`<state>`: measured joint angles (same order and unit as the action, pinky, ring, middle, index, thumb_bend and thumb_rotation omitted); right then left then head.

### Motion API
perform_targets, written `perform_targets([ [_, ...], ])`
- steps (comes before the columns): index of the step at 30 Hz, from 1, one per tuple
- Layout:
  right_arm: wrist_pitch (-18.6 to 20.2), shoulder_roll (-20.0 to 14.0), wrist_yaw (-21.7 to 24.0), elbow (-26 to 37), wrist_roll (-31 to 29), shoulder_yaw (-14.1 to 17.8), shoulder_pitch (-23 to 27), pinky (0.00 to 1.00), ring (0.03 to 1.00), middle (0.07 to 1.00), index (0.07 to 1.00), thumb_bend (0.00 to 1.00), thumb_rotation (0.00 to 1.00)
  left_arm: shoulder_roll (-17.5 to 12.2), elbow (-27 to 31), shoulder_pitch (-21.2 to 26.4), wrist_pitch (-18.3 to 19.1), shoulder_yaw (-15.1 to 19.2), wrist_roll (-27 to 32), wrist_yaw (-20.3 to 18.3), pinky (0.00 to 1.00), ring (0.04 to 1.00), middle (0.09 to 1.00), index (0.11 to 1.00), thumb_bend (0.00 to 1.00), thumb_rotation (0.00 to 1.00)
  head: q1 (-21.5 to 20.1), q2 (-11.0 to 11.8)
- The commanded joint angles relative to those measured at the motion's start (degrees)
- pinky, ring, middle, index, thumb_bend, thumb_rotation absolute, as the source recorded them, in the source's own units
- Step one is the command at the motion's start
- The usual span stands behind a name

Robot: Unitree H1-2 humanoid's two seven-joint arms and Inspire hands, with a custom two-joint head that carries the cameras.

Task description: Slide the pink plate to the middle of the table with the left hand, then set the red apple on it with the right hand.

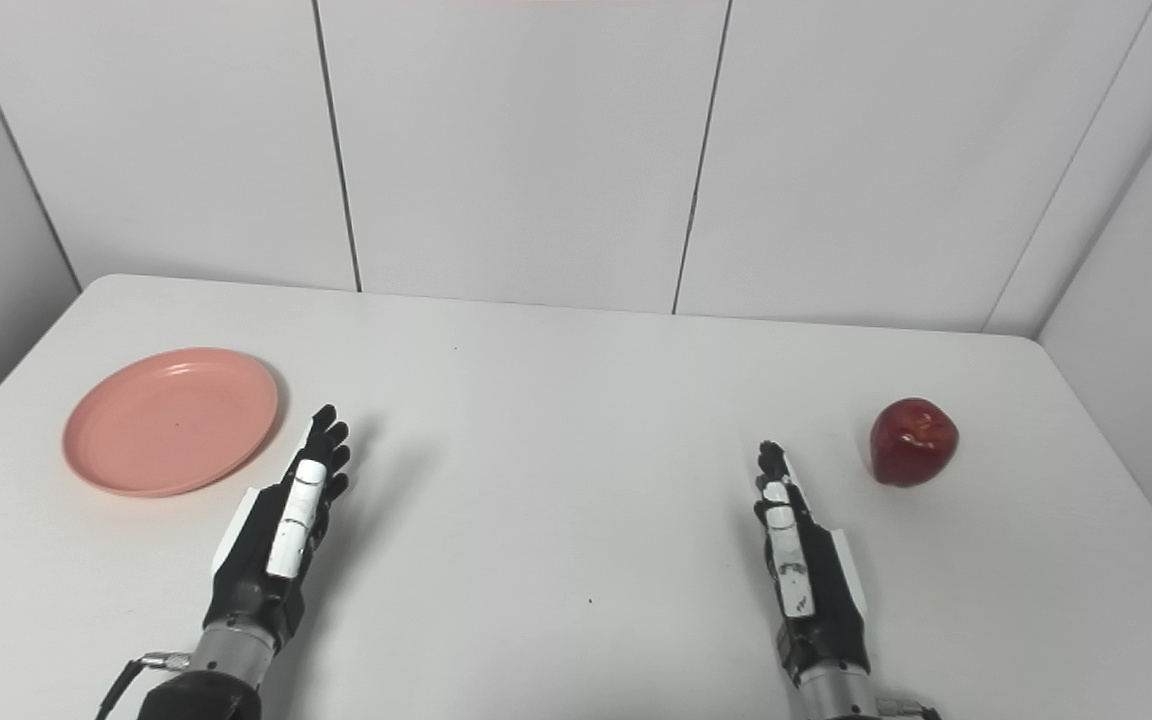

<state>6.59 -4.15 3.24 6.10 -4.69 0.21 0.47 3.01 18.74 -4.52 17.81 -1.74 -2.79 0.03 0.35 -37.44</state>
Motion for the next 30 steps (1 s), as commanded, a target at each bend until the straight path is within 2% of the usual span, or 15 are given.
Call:
perform_targets([
  [1, -0.1, 0.1, 1.4, 0.3, -0.7, -0.6, 0.7, 1.0, 1.0, 0.979, 0.953, 0.9, 1.0, 0.4, 0.8, -4.7, -3.9, 0.5, 0.8, 0.5, 1.0, 1.0, 1.0, 1.0, 0.77, 1.0, 0.1, 0.0],
  [8, 0.3, -0.3, 2.4, 0.3, -1.8, -0.8, 0.7, 1.0, 0.999, 0.98, 0.953, 0.91, 1.0, 0.4, 0.6, -4.8, -4.1, 0.2, 1.3, 0.9, 1.0, 1.0, 1.0, 1.0, 0.8, 1.0, 0.2, 0.1],
  [23, 1.4, -0.8, 3.3, 0.9, -2.4, -1.3, 0.6, 1.0, 0.984, 0.968, 0.958, 0.95, 1.0, 0.1, 1.3, -4.7, -2.8, -0.2, 1.4, 0.9, 1.0, 1.0, 1.0, 1.0, 0.77, 1.0, -0.1, -0.1],
  [30, 1.4, -0.8, 3.4, 0.9, -2.3, -1.5, 0.6, 1.0, 0.986, 0.972, 0.962, 0.92, 1.0, 0.1, 1.5, -4.6, -1.6, 0.1, 2.4, 0.7, 1.0, 1.0, 1.0, 1.0, 0.76, 1.0, -0.2, -0.1],
])
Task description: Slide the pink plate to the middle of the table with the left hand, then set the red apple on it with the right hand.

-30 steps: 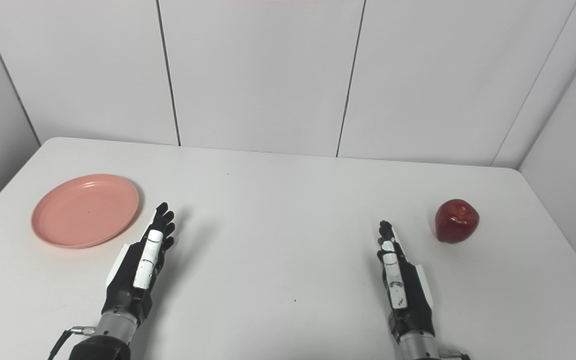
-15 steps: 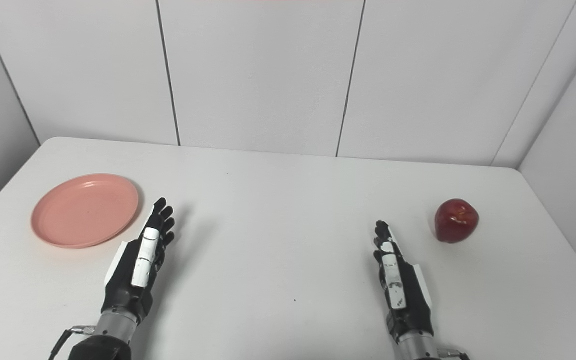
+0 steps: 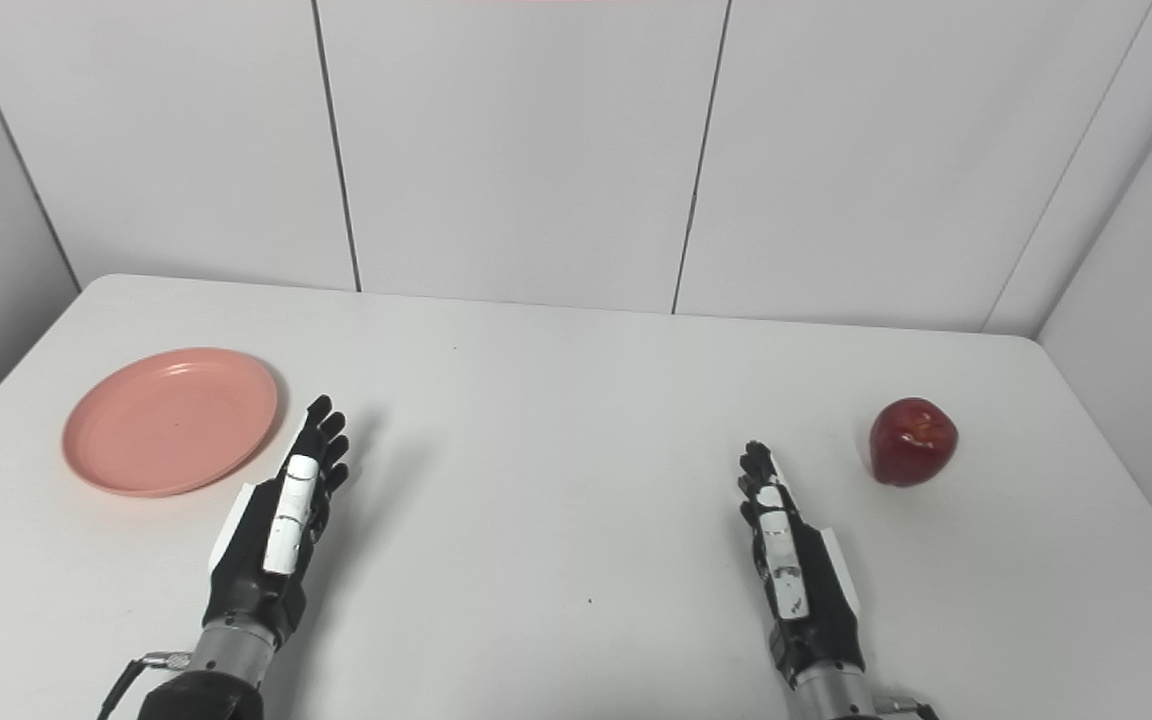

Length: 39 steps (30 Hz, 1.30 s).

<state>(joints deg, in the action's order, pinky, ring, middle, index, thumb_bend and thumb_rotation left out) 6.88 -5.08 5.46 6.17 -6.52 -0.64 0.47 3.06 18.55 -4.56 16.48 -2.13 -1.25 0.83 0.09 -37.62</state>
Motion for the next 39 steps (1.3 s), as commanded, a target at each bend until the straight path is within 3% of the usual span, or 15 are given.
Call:
perform_targets([
  [1, 1.1, 0.1, 1.2, 0.7, -0.5, -0.7, 0.6, 1.0, 0.987, 0.973, 0.963, 0.92, 1.0, 0.1, 1.7, -4.5, -0.1, 0.6, 1.2, -0.2, 1.0, 1.0, 1.0, 1.0, 0.76, 1.0, 0.1, 0.1],
  [15, 1.7, 0.4, 0.8, 1.5, -0.5, -0.8, 0.5, 1.0, 0.991, 0.974, 0.96, 0.91, 1.0, -0.1, 2.8, -5.2, 2.7, 1.4, 4.3, -0.1, 1.0, 1.0, 1.0, 1.0, 0.73, 1.0, 0.6, -0.3],
  [33, 2.1, 0.5, 0.6, 1.8, -0.2, -1.0, 0.4, 1.0, 0.988, 0.975, 0.967, 0.92, 1.0, -0.9, 3.1, -5.8, 2.6, 0.9, 4.3, -0.5, 1.0, 1.0, 1.0, 1.0, 0.73, 1.0, 0.5, -0.3],
  [36, 1.8, 0.4, 0.8, 1.6, -0.4, -0.9, 0.5, 1.0, 0.991, 0.978, 0.969, 0.92, 1.0, -1.0, 2.7, -5.7, 2.4, 0.8, 4.4, -0.6, 1.0, 1.0, 1.0, 1.0, 0.74, 1.0, 1.3, 0.1],
  [39, 1.2, 0.2, 1.1, 1.0, -1.0, -0.5, 0.4, 1.0, 0.991, 0.977, 0.965, 0.92, 1.0, -0.5, 2.4, -5.7, 2.2, 0.3, 3.6, -0.1, 1.0, 1.0, 1.0, 1.0, 0.75, 1.0, 5.2, 1.2],
])
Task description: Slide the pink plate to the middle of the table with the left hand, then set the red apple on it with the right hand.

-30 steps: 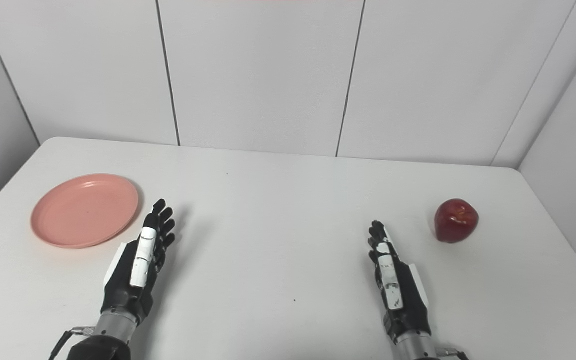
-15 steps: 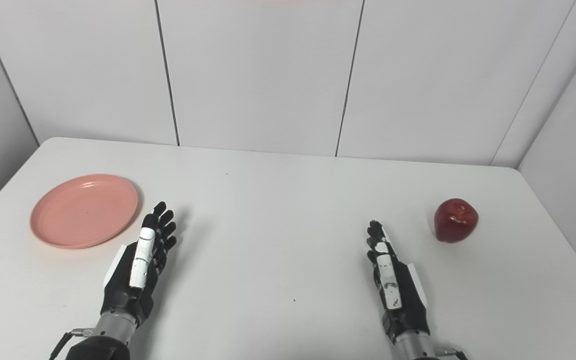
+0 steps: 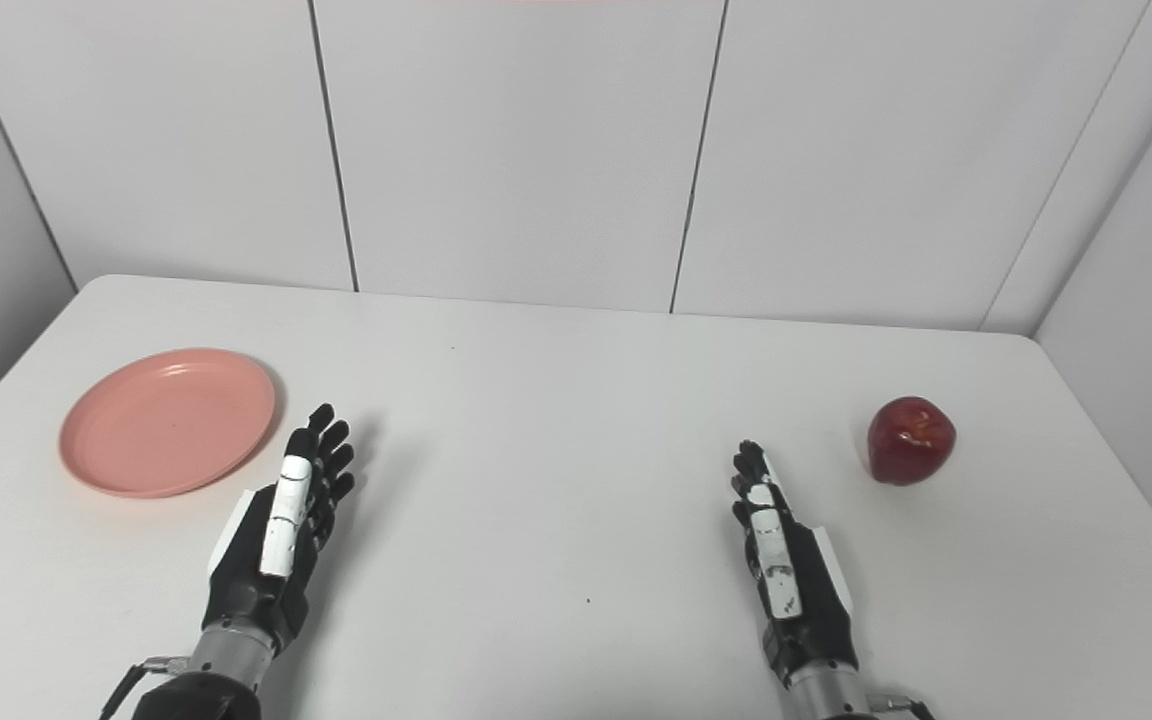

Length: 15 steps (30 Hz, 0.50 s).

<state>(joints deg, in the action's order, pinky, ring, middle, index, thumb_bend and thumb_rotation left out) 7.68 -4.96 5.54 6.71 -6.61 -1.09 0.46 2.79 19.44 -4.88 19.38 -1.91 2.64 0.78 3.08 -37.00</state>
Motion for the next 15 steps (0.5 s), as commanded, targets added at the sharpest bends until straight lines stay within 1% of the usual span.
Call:
perform_targets([
  [1, 0.3, 0.0, 1.1, 0.4, -1.2, 0.1, 0.4, 1.0, 0.993, 0.978, 0.963, 0.92, 1.0, 0.0, 1.6, -5.4, -0.5, -0.1, -0.7, 0.2, 1.0, 1.0, 1.0, 1.0, 0.75, 1.0, 2.2, 0.6],
  [2, 0.1, -0.3, 1.3, 0.1, -1.7, 0.5, 0.3, 1.0, 0.995, 0.979, 0.961, 0.92, 1.0, 0.3, 1.5, -5.3, -0.4, -0.5, -1.2, 0.6, 1.0, 1.0, 1.0, 1.0, 0.75, 1.0, 4.3, 1.1],
  [3, 0.1, -0.5, 1.5, -0.1, -2.1, 0.7, 0.2, 1.0, 0.997, 0.98, 0.96, 0.92, 1.0, 0.6, 1.4, -5.3, -0.4, -0.7, -1.6, 0.8, 1.0, 1.0, 1.0, 1.0, 0.75, 1.0, 4.3, 1.1],
  [4, -0.3, -0.9, 1.8, -0.4, -2.4, 1.0, 0.1, 1.0, 0.998, 0.982, 0.961, 0.92, 1.0, 1.0, 1.1, -5.3, -0.5, -1.2, -2.1, 1.1, 1.0, 1.0, 1.0, 1.0, 0.75, 1.0, 5.9, 1.7],
  [8, -1.5, -2.2, 3.0, -1.6, -3.2, 1.7, 0.1, 1.0, 1.0, 0.992, 0.975, 0.91, 1.0, 2.0, 0.3, -5.3, -1.0, -2.4, -3.5, 2.2, 1.0, 1.0, 1.0, 1.0, 0.76, 1.0, 7.0, 2.3],
  [15, -2.9, -3.2, 4.1, -3.1, -3.9, 2.4, 0.1, 1.0, 0.997, 0.995, 0.973, 0.92, 1.0, 2.7, 0.0, -5.1, -0.8, -4.0, -4.6, 3.9, 1.0, 1.0, 1.0, 1.0, 0.76, 1.0, 8.5, 3.0],
])
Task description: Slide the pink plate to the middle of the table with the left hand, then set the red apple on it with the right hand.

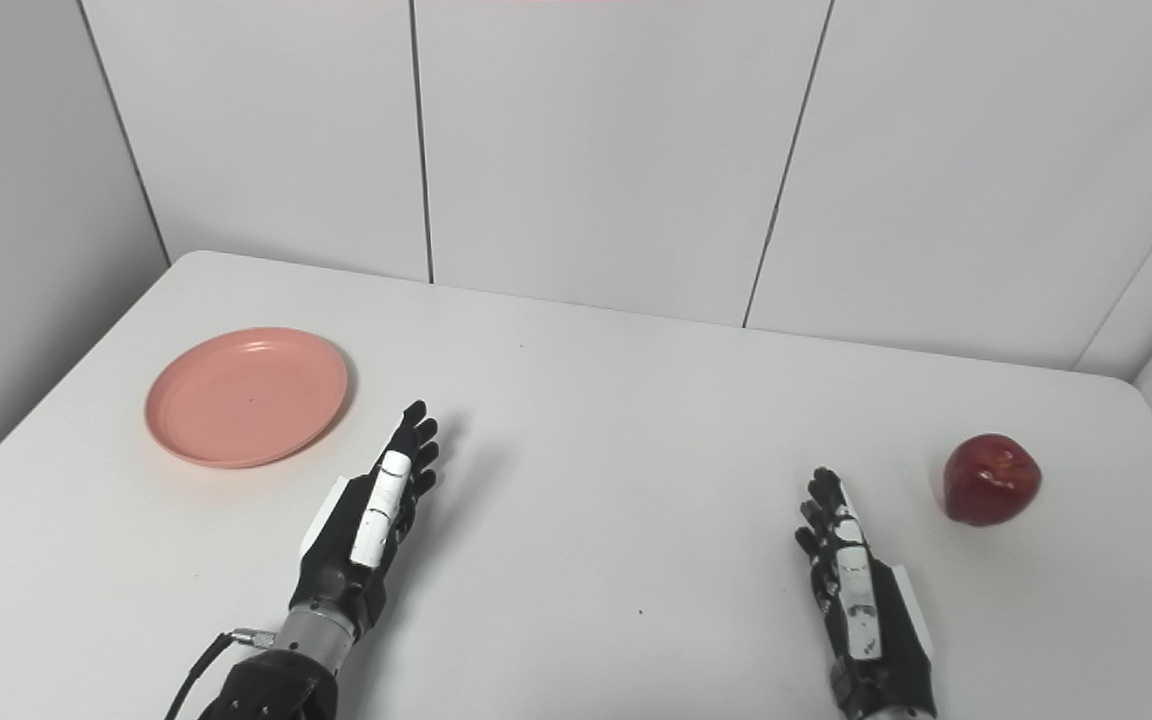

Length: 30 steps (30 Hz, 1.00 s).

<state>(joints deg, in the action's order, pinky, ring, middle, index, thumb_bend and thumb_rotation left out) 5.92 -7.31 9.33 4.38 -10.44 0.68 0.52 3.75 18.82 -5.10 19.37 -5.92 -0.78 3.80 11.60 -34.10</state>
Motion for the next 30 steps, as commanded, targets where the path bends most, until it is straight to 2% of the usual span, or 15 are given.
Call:
perform_targets([
  [1, -1.3, -0.9, 0.5, -0.9, -0.1, 0.7, 0.1, 1.0, 0.999, 0.997, 0.978, 0.92, 1.0, 1.8, 0.6, -4.9, -0.8, -0.2, -1.3, 1.1, 1.0, 1.0, 1.0, 1.0, 0.76, 1.0, -0.1, 0.1],
  [10, -2.5, -1.2, 1.1, -2.1, -0.2, 0.9, 0.1, 1.0, 0.997, 0.994, 0.978, 0.9, 1.0, 1.7, 0.6, -4.8, -0.2, -1.2, -1.8, 1.8, 1.0, 1.0, 1.0, 1.0, 0.73, 1.0, 0.8, 1.0],
  [14, -3.2, -1.2, 1.5, -2.9, -1.0, 1.3, 0.1, 1.0, 1.0, 0.993, 0.975, 0.89, 1.0, 2.0, 0.1, -5.0, -0.3, -1.8, -2.0, 2.4, 1.0, 1.0, 1.0, 1.0, 0.72, 1.0, 2.3, 2.4],
  [15, -3.5, -1.4, 1.8, -3.2, -1.1, 1.4, 0.0, 1.0, 1.0, 0.994, 0.976, 0.88, 1.0, 2.1, -0.2, -5.0, -0.6, -2.0, -2.1, 2.5, 1.0, 1.0, 1.0, 1.0, 0.71, 1.0, 2.9, 3.6],
  [21, -5.9, -2.2, 3.3, -5.8, -1.5, 1.7, 0.1, 1.0, 1.0, 1.0, 0.994, 0.85, 1.0, 2.6, -2.2, -5.0, -2.1, -2.9, -2.2, 3.3, 1.0, 1.0, 1.0, 1.0, 0.69, 1.0, 5.0, 6.5],
  [30, -6.1, -3.1, 3.9, -7.2, -2.0, 2.1, 0.2, 1.0, 1.0, 1.0, 1.0, 0.87, 1.0, 3.3, -4.5, -4.8, -4.2, -4.1, -3.3, 4.1, 1.0, 1.0, 1.0, 1.0, 0.67, 1.0, 7.3, 8.5],
])
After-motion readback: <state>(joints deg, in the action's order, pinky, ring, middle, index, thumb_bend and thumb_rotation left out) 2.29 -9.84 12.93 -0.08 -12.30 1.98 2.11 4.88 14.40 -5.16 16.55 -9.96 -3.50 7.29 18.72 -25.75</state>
